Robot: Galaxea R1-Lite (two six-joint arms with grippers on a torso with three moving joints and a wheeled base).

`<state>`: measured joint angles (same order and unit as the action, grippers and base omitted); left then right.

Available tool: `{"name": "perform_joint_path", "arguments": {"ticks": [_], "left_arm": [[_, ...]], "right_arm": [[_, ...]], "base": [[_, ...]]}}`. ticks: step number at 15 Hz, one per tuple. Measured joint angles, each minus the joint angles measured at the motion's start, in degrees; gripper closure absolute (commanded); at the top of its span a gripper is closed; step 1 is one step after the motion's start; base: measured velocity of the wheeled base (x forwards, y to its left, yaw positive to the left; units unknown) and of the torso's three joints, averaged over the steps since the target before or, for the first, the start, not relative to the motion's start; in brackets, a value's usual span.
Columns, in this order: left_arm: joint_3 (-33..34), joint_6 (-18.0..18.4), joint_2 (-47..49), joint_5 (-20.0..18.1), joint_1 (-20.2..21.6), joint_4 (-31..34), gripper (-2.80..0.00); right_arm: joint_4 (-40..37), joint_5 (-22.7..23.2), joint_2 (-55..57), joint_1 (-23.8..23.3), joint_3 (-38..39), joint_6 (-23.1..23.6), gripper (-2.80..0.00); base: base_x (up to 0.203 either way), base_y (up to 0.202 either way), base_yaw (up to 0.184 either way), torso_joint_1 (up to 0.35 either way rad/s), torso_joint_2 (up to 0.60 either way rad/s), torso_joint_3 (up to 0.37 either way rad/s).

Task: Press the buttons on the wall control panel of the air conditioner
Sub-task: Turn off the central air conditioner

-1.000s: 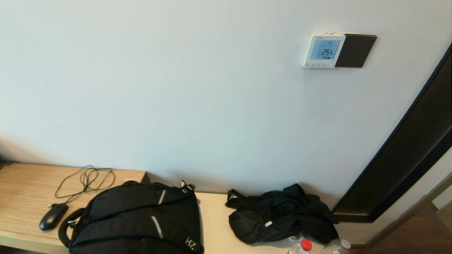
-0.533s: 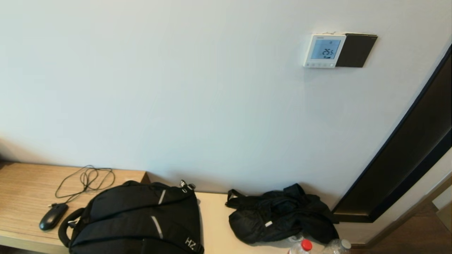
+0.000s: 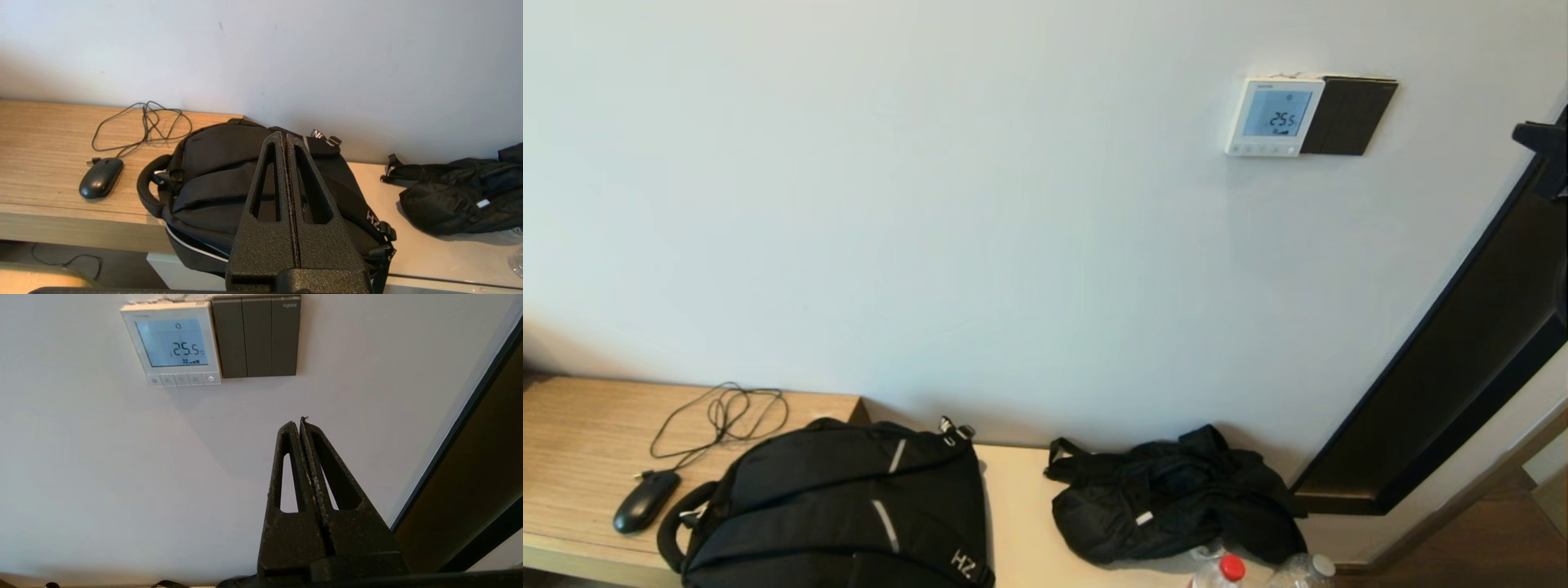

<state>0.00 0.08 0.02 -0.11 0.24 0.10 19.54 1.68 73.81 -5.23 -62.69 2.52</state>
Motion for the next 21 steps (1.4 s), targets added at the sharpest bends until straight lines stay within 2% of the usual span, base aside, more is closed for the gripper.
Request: {"name": "perform_joint_path", "arguments": {"ticks": [4,12,21], "left_arm": [[0.0,0.0,0.0,0.0,0.0,0.0,0.00],[0.0,0.0,0.0,0.0,0.0,0.0,0.00],[0.0,0.0,0.0,0.0,0.0,0.0,0.00]], "right_arm": [[1.5,-0.6,7.3,0.4,-3.9,0.0,0.00],[2.2,-5.9,19.2,5.3,-14.2,0.2,0.00],[2.0,-8.6,26.4,8.5,-19.5,0.6,0.00]], "base": [[0.000,0.000,0.000,0.000,0.00,0.000],[0.000,0.000,0.000,0.000,0.00,0.000],[0.000,0.000,0.000,0.000,0.00,0.000]]}}
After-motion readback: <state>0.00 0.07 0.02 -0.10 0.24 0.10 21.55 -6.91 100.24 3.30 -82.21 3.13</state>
